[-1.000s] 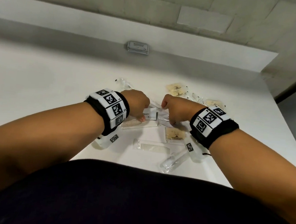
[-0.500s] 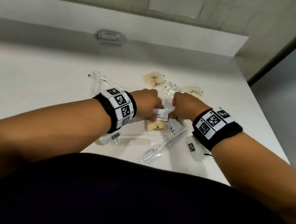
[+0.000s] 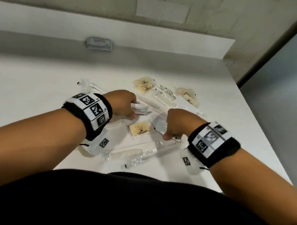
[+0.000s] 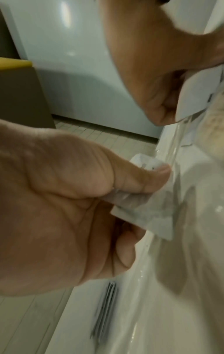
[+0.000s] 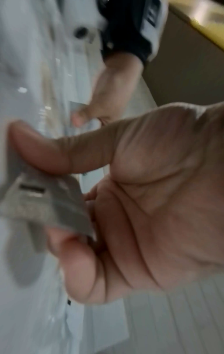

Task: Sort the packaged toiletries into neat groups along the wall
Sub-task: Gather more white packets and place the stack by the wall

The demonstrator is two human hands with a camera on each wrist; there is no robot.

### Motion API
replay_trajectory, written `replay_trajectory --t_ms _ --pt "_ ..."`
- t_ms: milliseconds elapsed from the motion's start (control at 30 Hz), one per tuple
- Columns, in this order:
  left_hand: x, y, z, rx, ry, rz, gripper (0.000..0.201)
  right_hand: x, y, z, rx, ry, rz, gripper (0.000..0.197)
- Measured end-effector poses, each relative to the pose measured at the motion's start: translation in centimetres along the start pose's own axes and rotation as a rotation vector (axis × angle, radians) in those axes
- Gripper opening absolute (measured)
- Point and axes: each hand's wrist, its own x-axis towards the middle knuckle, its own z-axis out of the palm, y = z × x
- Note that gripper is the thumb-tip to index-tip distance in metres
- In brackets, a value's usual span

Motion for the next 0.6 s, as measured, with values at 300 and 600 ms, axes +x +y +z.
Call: replay_trajectory --t_ms 300,600 --pt "0.8 1.8 -0.5 -0.259 0.169 -0.055 0.022 0.8 -0.5 0.9 0.023 0.032 -0.092 0.053" --pt "2.3 6.1 0.1 -0.894 0.230 -0.116 0.033 2.3 9.7 -2.8 0.342 0.399 0.023 0.039"
